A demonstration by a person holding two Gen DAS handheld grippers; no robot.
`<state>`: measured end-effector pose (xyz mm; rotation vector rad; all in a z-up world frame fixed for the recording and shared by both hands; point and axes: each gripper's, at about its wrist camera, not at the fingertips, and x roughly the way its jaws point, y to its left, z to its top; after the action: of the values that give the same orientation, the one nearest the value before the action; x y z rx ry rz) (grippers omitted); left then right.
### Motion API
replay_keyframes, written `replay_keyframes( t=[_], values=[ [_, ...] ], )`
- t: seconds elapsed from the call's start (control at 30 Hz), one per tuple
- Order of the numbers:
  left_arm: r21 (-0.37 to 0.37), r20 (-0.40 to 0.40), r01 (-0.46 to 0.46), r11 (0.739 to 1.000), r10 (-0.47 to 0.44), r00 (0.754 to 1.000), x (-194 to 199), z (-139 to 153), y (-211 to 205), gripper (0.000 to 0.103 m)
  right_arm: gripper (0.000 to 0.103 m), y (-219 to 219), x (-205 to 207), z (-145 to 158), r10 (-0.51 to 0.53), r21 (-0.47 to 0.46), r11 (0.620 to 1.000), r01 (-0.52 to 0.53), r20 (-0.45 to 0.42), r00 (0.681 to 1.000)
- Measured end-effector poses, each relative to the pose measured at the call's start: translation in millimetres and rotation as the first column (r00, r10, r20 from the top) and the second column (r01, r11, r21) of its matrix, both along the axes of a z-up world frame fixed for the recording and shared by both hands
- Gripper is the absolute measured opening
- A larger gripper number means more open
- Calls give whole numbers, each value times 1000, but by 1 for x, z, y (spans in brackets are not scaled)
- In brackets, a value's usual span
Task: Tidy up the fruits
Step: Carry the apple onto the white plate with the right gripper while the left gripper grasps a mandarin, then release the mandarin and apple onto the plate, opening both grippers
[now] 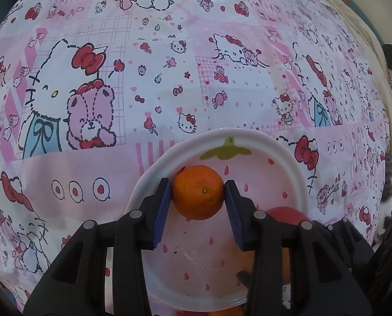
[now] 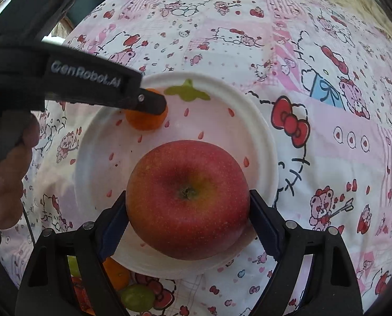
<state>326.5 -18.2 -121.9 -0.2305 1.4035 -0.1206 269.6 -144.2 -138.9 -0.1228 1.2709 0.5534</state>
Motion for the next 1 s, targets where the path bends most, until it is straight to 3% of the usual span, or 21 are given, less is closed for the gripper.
replay_keyframes(
  t=[0.1,0.23,0.37,0.63,0.73,1.0],
  values=[
    [1,-4,7,1000,-7,1000,0,0,-1,39,88,3,0,-2,6,-2,1000,-6,6,1000],
    [-39,-20,-5,999,4,1000,0,0,-1,57,88,2,1,-3,4,10,1000,-4,-1,1000],
    [-22,-10,-9,1000,9,1000,-2,4,-2,69,88,2,-1,-1,13,2,1000,-13,3,1000],
    [-28,7,-23,999,23,1000,-4,17,6,70,89,-2,-3,5,10,19,1000,-10,-6,1000],
    [-27,16,-33,999,33,999,-6,23,11,70,103,-12,-4,18,-6,41,999,5,27,1000],
    [-6,37,-60,998,60,998,-22,41,26,70,103,-30,-16,37,-29,31,999,28,51,998]
  ],
)
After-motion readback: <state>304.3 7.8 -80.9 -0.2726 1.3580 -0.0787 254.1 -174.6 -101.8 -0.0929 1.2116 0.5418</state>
